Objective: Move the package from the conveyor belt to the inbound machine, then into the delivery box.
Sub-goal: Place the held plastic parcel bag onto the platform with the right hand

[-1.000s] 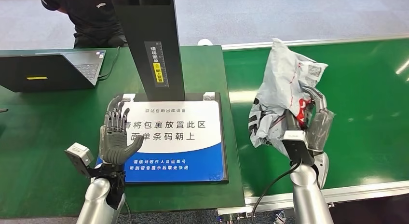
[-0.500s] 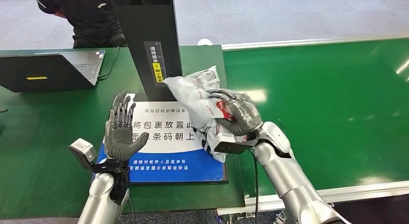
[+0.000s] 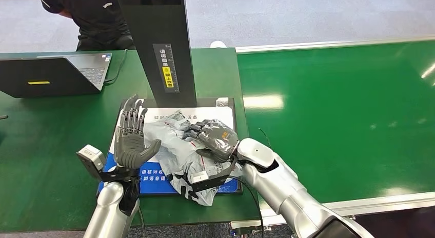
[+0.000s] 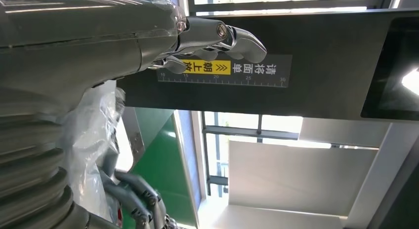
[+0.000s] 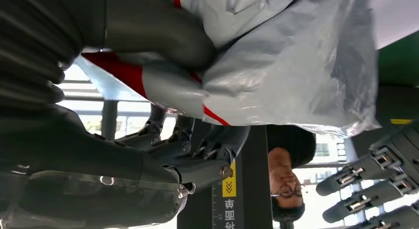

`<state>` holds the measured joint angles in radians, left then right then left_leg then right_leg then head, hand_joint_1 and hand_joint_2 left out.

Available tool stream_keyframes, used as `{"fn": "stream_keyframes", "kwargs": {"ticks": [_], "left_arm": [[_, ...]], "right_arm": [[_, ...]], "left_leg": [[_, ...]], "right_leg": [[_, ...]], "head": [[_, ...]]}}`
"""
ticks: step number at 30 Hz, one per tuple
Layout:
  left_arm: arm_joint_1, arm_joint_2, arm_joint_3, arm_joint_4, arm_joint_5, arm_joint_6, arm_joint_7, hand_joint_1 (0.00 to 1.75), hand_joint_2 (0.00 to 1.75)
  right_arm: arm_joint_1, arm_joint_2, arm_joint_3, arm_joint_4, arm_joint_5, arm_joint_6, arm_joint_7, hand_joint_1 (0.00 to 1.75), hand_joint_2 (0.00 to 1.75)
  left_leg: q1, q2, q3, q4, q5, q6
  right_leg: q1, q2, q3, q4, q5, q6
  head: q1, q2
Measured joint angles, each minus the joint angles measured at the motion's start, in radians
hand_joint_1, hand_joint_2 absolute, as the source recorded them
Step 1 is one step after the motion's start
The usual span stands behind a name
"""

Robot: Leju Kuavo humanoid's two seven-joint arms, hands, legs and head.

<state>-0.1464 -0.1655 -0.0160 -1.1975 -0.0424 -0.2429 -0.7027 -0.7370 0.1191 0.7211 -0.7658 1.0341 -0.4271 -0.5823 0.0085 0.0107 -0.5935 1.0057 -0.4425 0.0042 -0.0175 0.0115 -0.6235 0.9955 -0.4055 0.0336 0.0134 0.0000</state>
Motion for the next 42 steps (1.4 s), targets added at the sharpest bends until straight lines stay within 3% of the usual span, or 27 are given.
{"fn": "stream_keyframes", "kwargs": {"ticks": [6,19,22,25,30,36,42], "left_arm": [[0.000,0.003,0.001,0.000,0.006,0.004,0.000,0.00,1.75],[0.002,0.008,0.002,0.000,0.005,0.003,0.000,0.00,1.75],[0.007,0.008,0.002,0.000,0.000,0.005,0.000,0.00,1.75],[0.013,0.009,0.003,0.000,0.000,0.013,0.000,0.00,1.75],[0.030,0.013,0.013,-0.001,0.002,0.019,0.000,0.00,1.75],[0.047,0.016,0.028,-0.002,-0.005,0.012,0.000,0.00,1.75],[0.055,0.017,0.032,-0.002,-0.042,-0.014,0.000,0.00,1.75]], "right_arm": [[-0.046,0.020,0.057,0.070,-0.002,-0.053,0.056,0.00,1.75],[-0.073,0.027,0.082,0.121,-0.066,-0.065,0.039,0.00,1.75],[-0.070,0.025,0.082,0.111,-0.127,-0.077,0.020,0.00,1.75],[-0.048,0.014,0.068,0.041,-0.279,-0.065,-0.019,0.00,1.75],[0.033,-0.045,-0.012,-0.232,-0.462,-0.087,0.008,0.00,1.75],[0.164,-0.147,-0.160,-0.519,-0.462,-0.145,0.066,0.00,1.75],[0.312,-0.178,-0.366,-0.614,-0.478,-0.153,0.063,0.00,1.75]], "left_leg": [[0.000,0.000,0.000,0.000,0.000,0.000],[0.000,0.000,0.000,0.000,0.000,0.000],[0.000,0.000,0.000,0.000,0.000,0.000],[0.000,0.000,0.000,0.000,0.000,0.000],[0.000,0.000,-0.001,0.000,0.000,0.000],[0.000,-0.001,-0.001,0.001,0.000,0.000],[0.000,-0.001,-0.001,0.001,0.000,0.000]], "right_leg": [[0.000,0.000,0.000,0.000,0.000,0.000],[0.000,0.000,0.000,0.000,0.000,0.000],[0.000,0.000,0.000,0.000,0.000,0.000],[0.000,0.000,0.000,0.000,0.000,0.000],[0.000,0.000,-0.001,-0.001,0.000,0.000],[0.000,-0.001,-0.001,-0.001,0.000,0.000],[0.000,-0.001,-0.001,-0.002,0.000,0.000]], "head": [[0.000,0.000],[0.000,0.000],[0.000,0.000],[0.000,0.000],[0.000,0.000],[0.000,0.000],[0.000,0.000]]}}
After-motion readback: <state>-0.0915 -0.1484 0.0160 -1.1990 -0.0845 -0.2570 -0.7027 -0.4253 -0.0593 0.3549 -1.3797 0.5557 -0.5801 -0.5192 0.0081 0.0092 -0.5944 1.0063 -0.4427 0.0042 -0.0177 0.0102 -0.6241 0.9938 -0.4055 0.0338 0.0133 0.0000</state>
